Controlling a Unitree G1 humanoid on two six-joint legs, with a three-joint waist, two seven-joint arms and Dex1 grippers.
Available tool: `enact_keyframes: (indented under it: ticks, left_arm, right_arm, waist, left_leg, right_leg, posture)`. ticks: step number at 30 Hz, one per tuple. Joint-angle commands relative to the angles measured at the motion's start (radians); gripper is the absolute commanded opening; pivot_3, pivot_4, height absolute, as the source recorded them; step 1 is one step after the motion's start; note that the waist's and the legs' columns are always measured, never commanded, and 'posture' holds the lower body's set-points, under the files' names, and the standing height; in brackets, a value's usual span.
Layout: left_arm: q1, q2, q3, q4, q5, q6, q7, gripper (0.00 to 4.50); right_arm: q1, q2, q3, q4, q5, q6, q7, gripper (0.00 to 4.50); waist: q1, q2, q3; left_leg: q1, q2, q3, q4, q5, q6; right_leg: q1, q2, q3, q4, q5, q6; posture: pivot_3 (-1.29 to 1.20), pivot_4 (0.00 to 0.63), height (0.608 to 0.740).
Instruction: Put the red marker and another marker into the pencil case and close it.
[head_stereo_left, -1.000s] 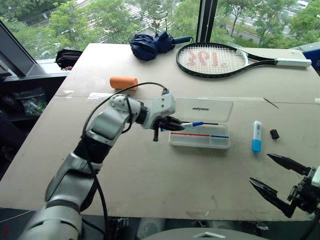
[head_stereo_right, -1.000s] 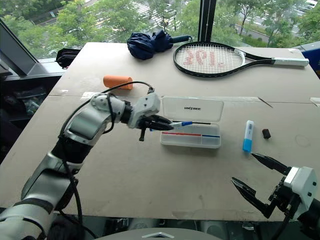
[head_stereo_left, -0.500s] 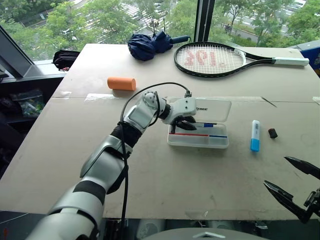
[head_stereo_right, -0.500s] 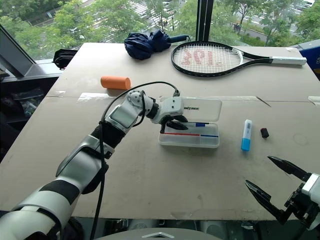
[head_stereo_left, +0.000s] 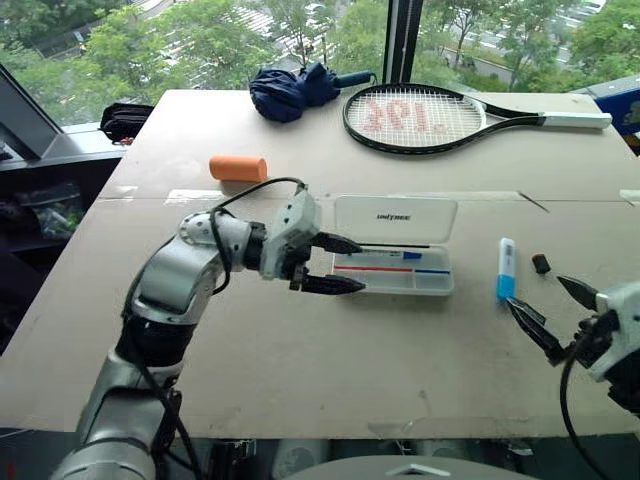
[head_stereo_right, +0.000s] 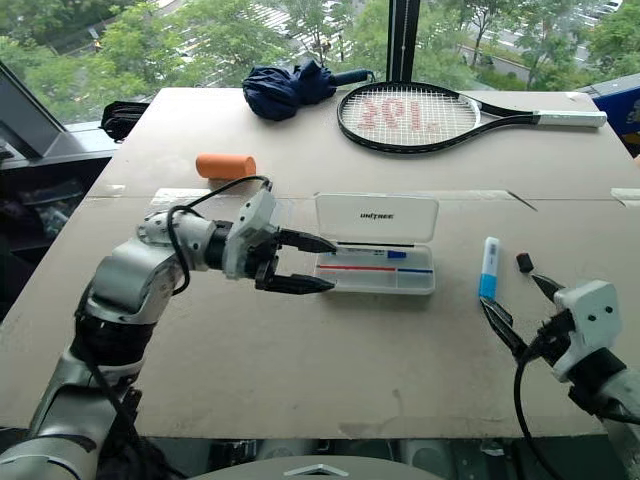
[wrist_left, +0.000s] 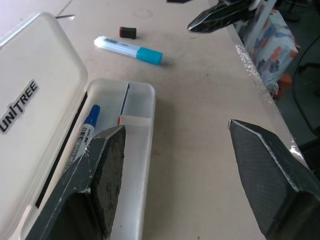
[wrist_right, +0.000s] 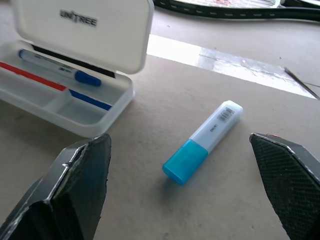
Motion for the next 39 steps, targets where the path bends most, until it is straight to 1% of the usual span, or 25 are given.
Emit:
enact_keyframes:
  ticks: [1, 4, 6, 10, 11, 12, 17, 18, 19, 23, 24, 25, 26, 28, 29, 30, 31, 32, 35, 38, 39]
  left_arm:
    - [0.125, 0.040, 0.135, -0.196, -0.143, 0.036, 0.034, 3.28]
    - [0.209, 0.049, 0.185, -0.272, -0.192, 0.044, 0.093, 3.28]
    - [0.238, 0.053, 0.195, -0.302, -0.205, 0.037, 0.129, 3.28]
    - [0.257, 0.060, 0.183, -0.334, -0.222, 0.033, 0.188, 3.28]
    - [0.258, 0.060, 0.179, -0.346, -0.230, 0.041, 0.207, 3.39]
    - [0.256, 0.062, 0.174, -0.357, -0.237, 0.048, 0.223, 3.39]
    - [0.244, 0.074, 0.155, -0.376, -0.261, 0.064, 0.282, 3.39]
    - [0.243, 0.077, 0.156, -0.382, -0.269, 0.073, 0.299, 3.39]
    - [0.246, 0.080, 0.160, -0.392, -0.274, 0.078, 0.316, 3.39]
    - [0.289, 0.075, 0.192, -0.398, -0.276, 0.085, 0.398, 3.39]
    - [0.306, 0.064, 0.200, -0.388, -0.292, 0.062, 0.383, 3.39]
    - [0.341, 0.078, 0.214, -0.382, -0.291, 0.034, 0.345, 3.39]
    - [0.383, 0.093, 0.243, -0.377, -0.305, 0.018, 0.305, 3.39]
    - [0.460, 0.128, 0.311, -0.371, -0.342, 0.005, 0.233, 3.39]
    - [0.488, 0.140, 0.344, -0.366, -0.368, 0.008, 0.217, 3.39]
    - [0.506, 0.149, 0.370, -0.362, -0.385, 0.009, 0.211, 3.39]
    - [0.526, 0.157, 0.395, -0.358, -0.395, 0.008, 0.206, 3.39]
    - [0.545, 0.169, 0.414, -0.359, -0.396, 0.004, 0.195, 3.39]
    - [0.571, 0.191, 0.447, -0.360, -0.395, 0.003, 0.207, 3.39]
    - [0.564, 0.215, 0.481, -0.360, -0.425, 0.014, 0.219, 3.39]
    - [0.569, 0.221, 0.490, -0.359, -0.430, 0.016, 0.219, 3.39]
  right_arm:
    - [-0.111, -0.021, 0.067, -0.014, -0.057, 0.239, -0.168, 4.50]
    - [-0.237, 0.042, 0.053, 0.027, 0.003, 0.418, -0.244, 4.50]
    - [-0.331, 0.090, 0.066, 0.088, -0.022, 0.507, -0.314, 4.50]
    - [-0.431, 0.140, 0.095, 0.176, -0.060, 0.587, -0.364, 4.50]
    - [-0.448, 0.147, 0.103, 0.200, -0.075, 0.590, -0.374, 3.96]
    - [-0.461, 0.153, 0.104, 0.217, -0.080, 0.597, -0.377, 3.71]
    - [-0.476, 0.140, 0.099, 0.217, -0.091, 0.601, -0.363, 1.35]
    - [-0.469, 0.116, 0.103, 0.208, -0.093, 0.594, -0.343, 0.88]
    - [-0.461, 0.091, 0.104, 0.196, -0.090, 0.583, -0.317, 0.66]
    - [-0.443, -0.025, 0.094, 0.151, -0.046, 0.529, -0.173, 0.66]
    - [-0.440, -0.055, 0.095, 0.137, -0.024, 0.504, -0.117, 0.66]
    - [-0.445, -0.093, 0.091, 0.113, 0.016, 0.472, -0.029, 0.66]
    - [-0.461, -0.137, 0.086, 0.096, 0.071, 0.427, 0.091, 0.66]
    - [-0.502, -0.255, 0.128, 0.092, 0.099, 0.352, 0.273, 0.66]
    - [-0.534, -0.317, 0.174, 0.108, 0.096, 0.311, 0.361, 0.66]
    - [-0.575, -0.362, 0.223, 0.128, 0.088, 0.277, 0.429, 0.66]
    - [-0.639, -0.382, 0.280, 0.158, 0.086, 0.257, 0.481, 0.66]
    - [-0.708, -0.385, 0.338, 0.189, 0.082, 0.248, 0.518, 0.66]
    - [-0.899, -0.327, 0.525, 0.294, 0.007, 0.208, 0.575, 0.66]
    - [-1.006, -0.279, 0.701, 0.374, -0.093, 0.133, 0.655, 0.66]
    - [-1.025, -0.267, 0.737, 0.394, -0.116, 0.117, 0.671, 0.66]
  waist:
    - [0.004, 0.001, 0.000]
    - [0.016, 0.001, 0.000]
    - [0.016, 0.000, 0.000]
    - [0.012, 0.000, -0.001]
    - [0.010, 0.000, -0.001]
    - [0.009, -0.001, -0.001]
    - [0.012, -0.001, -0.002]
    - [0.013, -0.001, -0.002]
    - [0.014, -0.001, -0.002]
    - [0.009, -0.001, -0.001]
    - [0.005, 0.000, -0.001]
    - [0.002, 0.001, 0.000]
    - [-0.004, 0.001, 0.000]
    - [-0.025, 0.006, 0.003]
    - [-0.028, 0.006, 0.003]
    - [-0.030, 0.006, 0.004]
    - [-0.029, 0.005, 0.003]
    - [-0.029, 0.003, 0.003]
    - [-0.030, 0.002, 0.004]
    - [-0.016, 0.002, 0.005]
    - [-0.013, 0.001, 0.005]
  left_leg:
    - [0.000, 0.000, 0.001, 0.000, 0.000, 0.000]
    - [0.000, -0.002, 0.001, 0.000, 0.000, 0.000]
    - [0.000, -0.002, -0.001, 0.000, 0.000, 0.000]
    - [0.000, -0.003, 0.001, 0.000, 0.000, 0.000]
    - [0.001, -0.003, 0.001, 0.000, 0.000, 0.000]
    - [0.001, -0.003, 0.001, 0.000, 0.000, 0.000]
    - [0.001, -0.003, 0.001, 0.000, 0.000, 0.000]
    - [0.001, -0.003, 0.001, 0.000, 0.000, 0.000]
    - [0.001, -0.003, 0.001, 0.000, 0.000, 0.000]
    - [0.001, -0.004, 0.002, 0.000, 0.000, 0.001]
    - [0.001, -0.003, 0.001, 0.000, 0.000, 0.001]
    - [0.001, -0.003, 0.002, 0.000, 0.000, 0.001]
    - [0.001, -0.003, 0.002, -0.001, 0.000, 0.001]
    - [0.001, -0.002, 0.003, -0.002, 0.000, 0.001]
    - [0.003, -0.001, 0.005, -0.004, 0.000, 0.001]
    - [0.003, -0.001, 0.004, -0.005, 0.000, 0.001]
    - [0.003, 0.000, 0.003, -0.005, 0.000, 0.001]
    - [0.004, 0.001, 0.001, -0.005, 0.000, 0.001]
    - [0.004, 0.001, 0.001, -0.006, 0.000, 0.001]
    - [0.003, 0.001, 0.001, -0.005, 0.000, 0.001]
    - [0.002, 0.001, 0.001, -0.005, 0.000, 0.001]
  right_leg:
    - [0.000, -0.001, 0.000, 0.000, 0.000, 0.000]
    - [0.001, -0.002, 0.000, -0.001, 0.000, 0.000]
    - [0.002, -0.002, 0.000, -0.002, 0.000, 0.000]
    - [0.002, -0.002, -0.001, -0.002, 0.000, 0.000]
    - [0.001, -0.001, -0.002, -0.002, 0.000, 0.000]
    - [0.002, 0.000, -0.001, -0.002, 0.000, 0.000]
    - [0.002, 0.000, -0.002, -0.002, 0.000, 0.000]
    - [0.002, 0.000, -0.002, -0.002, 0.000, 0.000]
    - [0.002, 0.000, -0.002, -0.002, 0.000, 0.000]
    - [0.002, -0.001, -0.001, -0.003, 0.000, 0.001]
    - [0.002, -0.001, -0.001, -0.003, 0.000, 0.001]
    - [0.001, 0.000, -0.001, -0.003, 0.000, 0.001]
    - [0.001, 0.000, -0.001, -0.003, 0.000, 0.001]
    - [0.000, 0.001, 0.000, -0.003, 0.000, 0.001]
    - [-0.001, 0.001, 0.002, -0.002, 0.000, 0.001]
    - [-0.001, 0.001, 0.000, -0.003, 0.000, 0.001]
    - [0.000, 0.002, -0.001, -0.003, 0.000, 0.000]
    - [0.000, 0.002, -0.002, -0.003, 0.000, 0.000]
    - [0.000, 0.003, -0.002, -0.003, 0.000, 0.000]
    - [0.000, 0.002, -0.002, -0.003, 0.000, 0.000]
    - [-0.001, 0.002, -0.002, -0.004, 0.000, 0.000]
  posture:
    - [0.00, 0.150, 0.730]
    - [0.00, 0.150, 0.730]
    - [0.00, 0.150, 0.730]
    - [0.00, 0.150, 0.730]
    - [0.00, 0.150, 0.730]
    - [0.00, 0.150, 0.730]
    - [0.00, 0.150, 0.730]
    - [0.00, 0.150, 0.730]
    - [0.00, 0.150, 0.730]
    - [0.00, 0.150, 0.730]
    - [0.00, 0.150, 0.730]
    - [0.00, 0.150, 0.730]
    - [0.00, 0.150, 0.730]
    - [0.00, 0.150, 0.730]
    - [0.00, 0.150, 0.730]
    - [0.00, 0.150, 0.730]
    - [0.00, 0.150, 0.730]
    - [0.00, 0.150, 0.730]
    - [0.00, 0.150, 0.730]
    - [0.00, 0.150, 0.730]
    - [0.00, 0.150, 0.730]
